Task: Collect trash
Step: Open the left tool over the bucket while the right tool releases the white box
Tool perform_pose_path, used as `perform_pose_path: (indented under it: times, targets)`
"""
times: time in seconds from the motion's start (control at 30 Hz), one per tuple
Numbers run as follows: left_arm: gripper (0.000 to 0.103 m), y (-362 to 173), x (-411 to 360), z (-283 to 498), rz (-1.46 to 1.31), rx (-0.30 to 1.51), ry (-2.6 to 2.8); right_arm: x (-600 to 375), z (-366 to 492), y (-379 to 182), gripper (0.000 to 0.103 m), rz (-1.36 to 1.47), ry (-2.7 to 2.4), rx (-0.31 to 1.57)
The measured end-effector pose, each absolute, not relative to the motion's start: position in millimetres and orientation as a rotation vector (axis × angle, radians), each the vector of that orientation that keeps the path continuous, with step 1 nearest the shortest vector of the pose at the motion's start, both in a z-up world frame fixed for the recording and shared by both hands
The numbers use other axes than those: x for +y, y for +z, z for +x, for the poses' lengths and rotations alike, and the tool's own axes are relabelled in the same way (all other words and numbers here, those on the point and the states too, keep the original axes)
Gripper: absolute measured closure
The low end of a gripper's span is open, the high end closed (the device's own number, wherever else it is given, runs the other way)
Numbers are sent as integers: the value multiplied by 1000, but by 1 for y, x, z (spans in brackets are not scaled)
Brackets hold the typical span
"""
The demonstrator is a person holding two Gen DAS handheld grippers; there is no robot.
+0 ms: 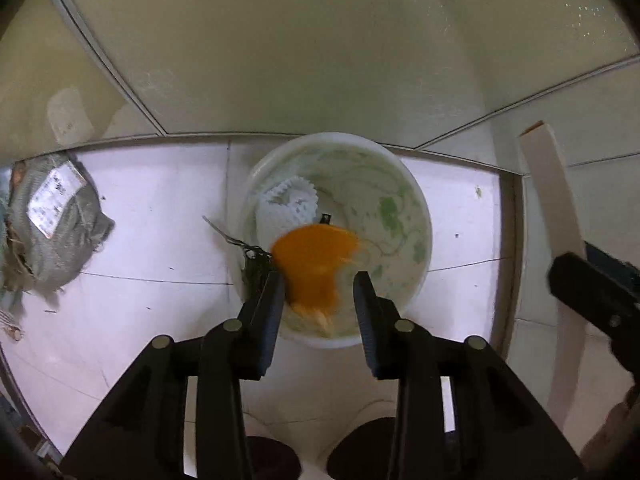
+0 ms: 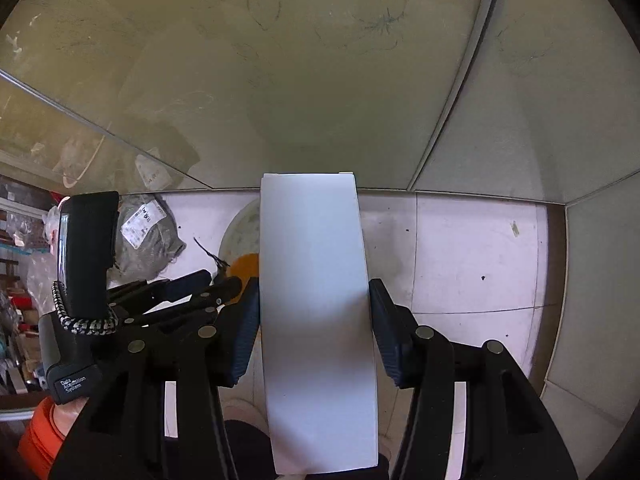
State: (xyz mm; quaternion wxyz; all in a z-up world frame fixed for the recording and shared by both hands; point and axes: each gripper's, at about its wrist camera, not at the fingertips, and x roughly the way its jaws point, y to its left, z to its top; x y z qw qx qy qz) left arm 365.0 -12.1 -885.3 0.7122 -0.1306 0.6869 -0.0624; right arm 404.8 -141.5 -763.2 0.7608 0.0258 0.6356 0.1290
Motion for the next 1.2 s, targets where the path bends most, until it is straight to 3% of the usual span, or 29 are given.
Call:
perform_pose_path:
  times: [0.33, 0.43, 0.67, 0.9, 1.2]
  targets:
    - [69, -855, 14, 365, -289, 1488, -70, -130, 412, -784, 53, 47, 342, 1449]
    - [69, -843, 21, 365, -308, 1483, -55, -128, 414, -781, 44, 33, 329, 1454]
    - [69, -782, 23, 361, -302, 1456, -37, -130, 412, -752, 43, 50, 329, 1458]
    - [69, -675, 10, 353, -253, 1435, -77, -137, 403, -663, 43, 63, 319, 1430]
    - [65, -505, 7, 344, -193, 1338, -135, -139, 382, -500, 43, 77, 299, 1327]
